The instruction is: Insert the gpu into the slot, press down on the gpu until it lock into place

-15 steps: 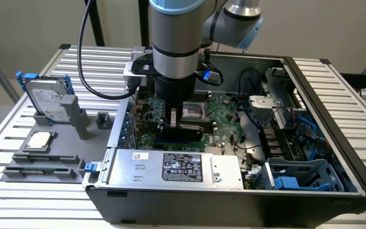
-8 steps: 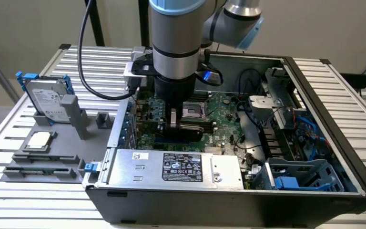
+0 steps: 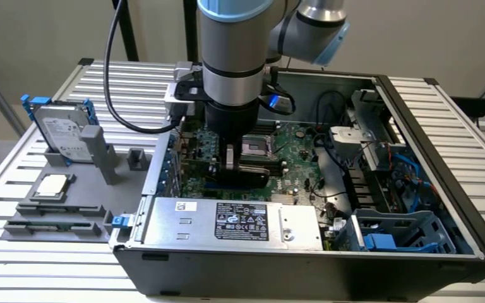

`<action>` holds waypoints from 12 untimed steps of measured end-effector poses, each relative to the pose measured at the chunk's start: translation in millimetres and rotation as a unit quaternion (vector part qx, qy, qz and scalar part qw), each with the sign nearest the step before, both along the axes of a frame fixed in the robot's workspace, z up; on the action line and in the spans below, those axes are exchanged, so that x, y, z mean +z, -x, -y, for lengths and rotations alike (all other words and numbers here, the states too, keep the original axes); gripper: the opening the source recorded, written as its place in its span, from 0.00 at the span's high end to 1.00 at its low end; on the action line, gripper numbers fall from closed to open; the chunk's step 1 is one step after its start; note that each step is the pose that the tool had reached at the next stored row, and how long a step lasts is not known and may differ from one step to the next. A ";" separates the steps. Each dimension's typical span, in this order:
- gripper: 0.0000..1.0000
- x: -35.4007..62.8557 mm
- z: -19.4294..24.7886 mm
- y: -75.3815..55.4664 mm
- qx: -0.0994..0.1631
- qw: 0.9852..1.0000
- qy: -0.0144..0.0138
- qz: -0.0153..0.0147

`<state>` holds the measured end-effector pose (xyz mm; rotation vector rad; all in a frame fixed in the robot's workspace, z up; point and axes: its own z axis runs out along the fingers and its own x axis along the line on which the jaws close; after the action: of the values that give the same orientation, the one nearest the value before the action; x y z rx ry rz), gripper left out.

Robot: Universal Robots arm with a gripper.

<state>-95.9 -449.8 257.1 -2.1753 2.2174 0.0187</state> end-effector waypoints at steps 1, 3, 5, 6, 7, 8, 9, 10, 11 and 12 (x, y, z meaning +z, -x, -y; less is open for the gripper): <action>0.74 0.0 0.0 0.0 0.000 1.000 0.000 0.000; 0.74 0.1 -0.1 0.0 0.000 1.000 0.000 0.001; 0.74 0.1 -0.1 0.0 0.000 1.000 0.000 0.002; 0.74 0.6 -0.1 0.0 0.000 1.000 0.000 0.002; 0.74 1.1 -0.1 0.0 0.000 1.000 0.000 0.002; 0.74 1.1 -0.1 0.0 0.000 1.000 0.000 0.002; 0.74 1.2 -0.2 0.0 0.000 1.000 0.000 0.002; 0.74 1.2 -0.2 0.0 0.000 1.000 0.000 0.002; 0.74 1.3 -0.3 0.0 0.000 1.000 0.000 0.002; 0.74 1.3 -0.3 0.0 0.000 1.000 0.000 0.002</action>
<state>-95.9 -449.5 258.4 -2.1736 2.2154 0.0147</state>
